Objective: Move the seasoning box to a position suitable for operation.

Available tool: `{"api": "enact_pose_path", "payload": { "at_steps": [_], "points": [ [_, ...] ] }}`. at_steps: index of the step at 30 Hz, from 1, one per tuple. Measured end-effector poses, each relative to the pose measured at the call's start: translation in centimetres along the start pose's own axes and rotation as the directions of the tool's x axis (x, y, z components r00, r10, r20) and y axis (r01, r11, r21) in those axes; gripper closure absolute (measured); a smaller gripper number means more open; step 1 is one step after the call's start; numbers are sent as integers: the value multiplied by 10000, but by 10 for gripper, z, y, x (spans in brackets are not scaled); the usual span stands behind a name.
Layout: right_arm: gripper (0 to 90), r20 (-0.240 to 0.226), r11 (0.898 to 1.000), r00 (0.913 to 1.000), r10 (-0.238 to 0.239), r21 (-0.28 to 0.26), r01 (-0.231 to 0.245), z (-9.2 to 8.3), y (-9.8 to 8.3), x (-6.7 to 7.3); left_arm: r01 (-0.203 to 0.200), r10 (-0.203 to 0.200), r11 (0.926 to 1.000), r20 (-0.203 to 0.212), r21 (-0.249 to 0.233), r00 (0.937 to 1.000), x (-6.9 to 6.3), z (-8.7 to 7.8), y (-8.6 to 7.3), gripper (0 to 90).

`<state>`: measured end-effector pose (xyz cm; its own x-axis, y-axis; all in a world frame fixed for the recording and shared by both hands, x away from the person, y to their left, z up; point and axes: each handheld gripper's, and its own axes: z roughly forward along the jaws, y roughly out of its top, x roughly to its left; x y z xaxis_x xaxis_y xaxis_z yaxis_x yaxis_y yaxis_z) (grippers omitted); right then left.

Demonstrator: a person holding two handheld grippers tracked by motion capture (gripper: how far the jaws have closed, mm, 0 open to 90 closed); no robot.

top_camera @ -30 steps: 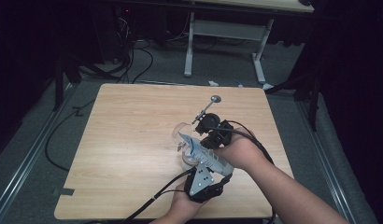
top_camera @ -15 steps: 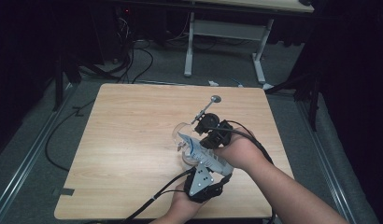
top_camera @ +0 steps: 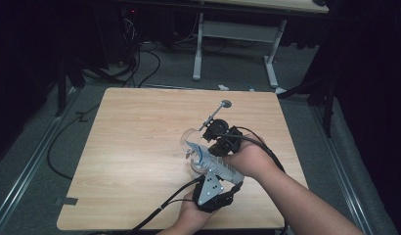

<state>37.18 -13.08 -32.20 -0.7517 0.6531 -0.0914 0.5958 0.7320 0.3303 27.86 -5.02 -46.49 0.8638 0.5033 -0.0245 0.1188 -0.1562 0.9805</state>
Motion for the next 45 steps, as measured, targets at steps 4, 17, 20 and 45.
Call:
{"api": "enact_pose_path", "payload": {
  "at_steps": [4, 17, 20, 45],
  "points": [
    [899, 17, 10000, 10000, -23, 7, 23, -1, 1, 0, 30, -30, 10000, 16, -33, 10000, 0, 0, 0, 565],
    [899, 68, 10000, 10000, -33, -7, 33, -2, 1, 0, 15, -15, 10000, 25, -76, 10000, -1, 0, 0, 560],
    [899, 75, 10000, 10000, -24, -3, 24, -2, 1, 0, 11, -11, 10000, 15, -75, 10000, -1, 0, -1, 559],
    [899, 102, 10000, 9999, -7, 11, 7, -4, 2, 2, -13, 13, 10000, 18, -89, 10000, -1, -1, -1, 558]
  ]
}}
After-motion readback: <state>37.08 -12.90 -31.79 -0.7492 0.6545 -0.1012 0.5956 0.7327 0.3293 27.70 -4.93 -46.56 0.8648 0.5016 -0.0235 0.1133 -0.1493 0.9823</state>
